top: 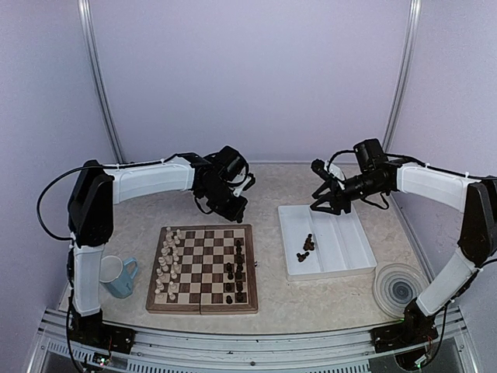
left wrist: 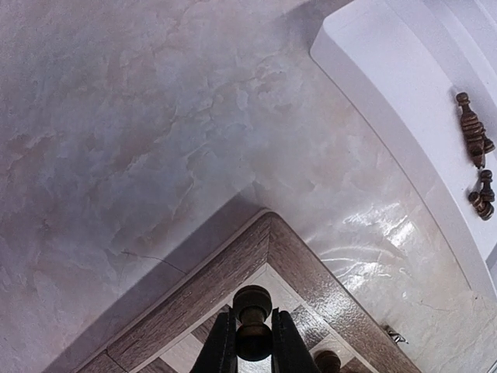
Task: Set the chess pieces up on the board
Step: Place the rook at a8, then pick up the pawn from the storage box.
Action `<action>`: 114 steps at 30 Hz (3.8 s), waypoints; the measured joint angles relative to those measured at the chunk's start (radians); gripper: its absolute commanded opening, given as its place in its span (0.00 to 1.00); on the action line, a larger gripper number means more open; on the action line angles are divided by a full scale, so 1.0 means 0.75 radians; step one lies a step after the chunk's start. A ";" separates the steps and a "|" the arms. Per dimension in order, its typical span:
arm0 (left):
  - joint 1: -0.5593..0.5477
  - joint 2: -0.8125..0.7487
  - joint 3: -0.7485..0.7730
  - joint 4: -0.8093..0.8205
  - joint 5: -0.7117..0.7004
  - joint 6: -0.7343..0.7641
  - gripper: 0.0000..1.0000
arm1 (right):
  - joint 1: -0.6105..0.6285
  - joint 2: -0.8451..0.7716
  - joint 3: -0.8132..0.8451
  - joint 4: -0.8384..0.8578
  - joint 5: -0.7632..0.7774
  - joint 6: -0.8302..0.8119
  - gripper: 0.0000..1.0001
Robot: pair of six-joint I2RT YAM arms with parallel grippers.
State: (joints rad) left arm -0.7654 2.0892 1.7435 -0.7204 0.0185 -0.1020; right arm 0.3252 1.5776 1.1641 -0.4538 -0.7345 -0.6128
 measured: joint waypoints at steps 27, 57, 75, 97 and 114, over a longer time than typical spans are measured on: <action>-0.045 0.122 0.052 -0.105 -0.002 0.008 0.09 | 0.000 0.058 0.000 -0.021 -0.002 -0.020 0.48; -0.047 0.121 0.059 -0.122 -0.029 -0.005 0.40 | 0.000 0.099 0.026 -0.087 -0.017 -0.062 0.44; -0.006 -0.393 -0.244 0.391 0.131 0.082 0.47 | 0.298 0.334 0.071 -0.319 0.487 -0.519 0.38; 0.017 -0.409 -0.364 0.496 0.222 0.062 0.47 | 0.368 0.440 0.093 -0.371 0.646 -0.597 0.17; 0.035 -0.279 -0.404 0.838 0.553 -0.414 0.47 | 0.375 0.075 -0.051 -0.225 0.630 -0.600 0.10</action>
State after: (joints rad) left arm -0.7395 1.8801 1.4403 -0.0917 0.4335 -0.4122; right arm 0.6067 1.6341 1.1259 -0.6228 -0.2619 -1.0626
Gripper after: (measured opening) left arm 0.472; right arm 0.100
